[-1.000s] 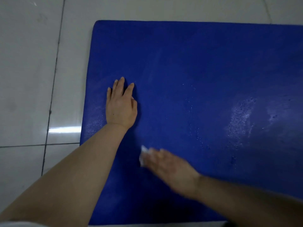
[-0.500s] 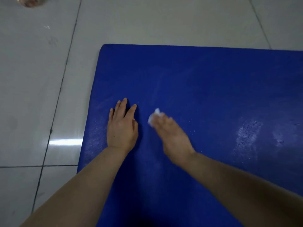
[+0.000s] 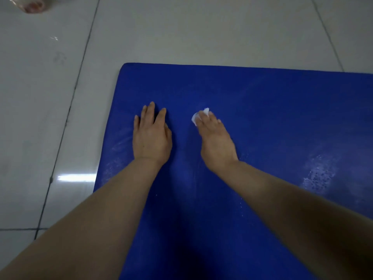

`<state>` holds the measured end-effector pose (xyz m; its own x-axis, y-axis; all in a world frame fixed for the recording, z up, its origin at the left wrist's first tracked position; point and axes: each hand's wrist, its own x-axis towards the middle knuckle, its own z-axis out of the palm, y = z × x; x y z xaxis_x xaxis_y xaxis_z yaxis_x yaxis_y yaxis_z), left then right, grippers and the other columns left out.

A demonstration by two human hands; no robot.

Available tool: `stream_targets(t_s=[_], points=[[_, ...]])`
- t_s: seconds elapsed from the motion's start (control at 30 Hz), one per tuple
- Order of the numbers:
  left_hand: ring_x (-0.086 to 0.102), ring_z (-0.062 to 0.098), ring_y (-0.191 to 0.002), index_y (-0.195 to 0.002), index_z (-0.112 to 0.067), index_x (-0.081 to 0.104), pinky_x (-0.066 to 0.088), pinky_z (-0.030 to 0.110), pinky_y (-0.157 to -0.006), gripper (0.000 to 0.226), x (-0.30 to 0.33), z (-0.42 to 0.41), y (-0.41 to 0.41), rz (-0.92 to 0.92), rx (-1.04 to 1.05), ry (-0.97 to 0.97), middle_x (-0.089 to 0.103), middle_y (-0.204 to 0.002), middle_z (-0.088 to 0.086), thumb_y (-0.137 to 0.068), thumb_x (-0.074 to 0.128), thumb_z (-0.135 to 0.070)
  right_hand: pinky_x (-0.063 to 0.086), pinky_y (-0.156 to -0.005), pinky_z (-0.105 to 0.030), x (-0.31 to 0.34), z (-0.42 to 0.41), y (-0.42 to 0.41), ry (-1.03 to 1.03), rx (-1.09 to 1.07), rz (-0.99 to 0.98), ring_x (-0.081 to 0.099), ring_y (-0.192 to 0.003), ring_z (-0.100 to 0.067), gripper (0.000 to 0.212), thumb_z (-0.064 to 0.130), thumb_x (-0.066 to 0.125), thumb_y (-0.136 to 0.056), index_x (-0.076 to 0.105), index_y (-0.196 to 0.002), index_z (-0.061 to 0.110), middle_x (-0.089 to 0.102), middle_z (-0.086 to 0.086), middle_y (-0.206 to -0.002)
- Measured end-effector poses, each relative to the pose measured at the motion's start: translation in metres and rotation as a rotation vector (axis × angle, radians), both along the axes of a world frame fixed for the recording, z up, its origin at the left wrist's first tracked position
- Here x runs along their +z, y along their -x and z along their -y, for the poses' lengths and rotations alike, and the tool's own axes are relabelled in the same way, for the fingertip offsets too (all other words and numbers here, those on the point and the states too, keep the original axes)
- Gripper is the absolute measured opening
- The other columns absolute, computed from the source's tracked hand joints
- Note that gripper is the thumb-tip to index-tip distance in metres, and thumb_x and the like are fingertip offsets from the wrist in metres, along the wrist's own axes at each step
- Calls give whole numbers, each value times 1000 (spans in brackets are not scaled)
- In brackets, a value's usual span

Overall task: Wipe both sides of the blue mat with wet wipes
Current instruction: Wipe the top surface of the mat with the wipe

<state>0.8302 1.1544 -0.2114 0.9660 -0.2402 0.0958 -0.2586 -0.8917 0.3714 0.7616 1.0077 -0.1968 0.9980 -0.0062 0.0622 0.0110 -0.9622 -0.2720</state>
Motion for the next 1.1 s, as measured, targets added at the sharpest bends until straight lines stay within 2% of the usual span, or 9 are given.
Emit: stream_targets(t_s=[0.1, 0.2, 0.27, 0.37, 0.47, 0.53, 0.73, 0.9, 1.1], points=[[20, 30, -146, -143, -9, 44, 9, 43, -119, 47, -3, -1, 2, -6, 6, -7, 28, -156, 15, -96, 41, -13, 21, -116, -33, -10, -4, 14, 98, 242, 87, 23, -142, -26, 66, -7, 24, -82, 14, -147, -2, 27, -13, -153], [25, 32, -144, -139, -8, 48, 13, 44, -119, 47, -2, -1, 2, -10, 5, 10, 32, -153, 17, -93, 45, -10, 25, -111, -38, -8, 8, 13, 54, 398, 20, 37, -136, -28, 75, -17, 52, -68, 40, -140, 1, 39, -14, -147], [27, 32, -143, -137, -7, 51, 15, 45, -119, 46, -2, -1, 1, -15, 7, 15, 35, -152, 17, -92, 47, -9, 34, -107, -40, -5, 24, -20, 68, 213, 69, 43, -131, -31, 78, -19, 61, -60, 48, -135, 0, 46, -17, -141], [32, 32, -140, -134, -8, 54, 19, 47, -117, 49, -2, -1, 1, -8, 16, 26, 40, -148, 17, -91, 33, -19, 18, -118, -34, 4, 40, -71, 20, -90, 11, 16, -144, -25, 68, -10, 46, -83, 24, -146, 5, 23, -12, -153], [33, 30, -140, -133, -9, 56, 20, 45, -116, 57, -3, -1, 0, 3, 8, 28, 42, -147, 16, -88, 24, -25, 3, -119, -31, 6, 17, -90, 91, 40, -83, -6, -146, -25, 66, 3, 32, -93, -4, -149, 4, 0, -11, -157], [33, 29, -140, -132, -9, 56, 19, 44, -116, 57, -3, -2, -1, 1, 7, 20, 42, -147, 15, -88, 24, -24, -5, -117, -28, 5, 5, -98, 33, 152, -81, -14, -145, -19, 69, -3, 33, -92, -2, -151, 9, -6, -4, -159], [33, 27, -138, -130, -10, 58, 12, 38, -117, 53, -5, -1, -3, 27, 13, 52, 44, -146, 14, -86, 30, -21, 6, -119, -32, 6, 46, -160, 60, -254, -98, 0, -146, -23, 66, 2, 40, -92, 8, -150, 7, 5, -7, -158], [33, 27, -138, -130, -10, 59, 16, 40, -116, 53, -5, -1, -4, 29, 5, 59, 44, -146, 15, -86, 30, -20, 0, -119, -30, 7, 15, -167, 22, 2, -123, -7, -146, -20, 70, -2, 36, -93, 0, -151, 9, -4, -3, -159], [34, 26, -138, -131, -11, 58, 17, 40, -117, 53, -5, -1, -4, 17, 16, 56, 44, -146, 12, -87, 29, -21, 2, -119, -30, 10, 71, -142, 16, -337, -123, -1, -146, -18, 71, -6, 39, -90, 8, -151, 12, 0, -5, -159]])
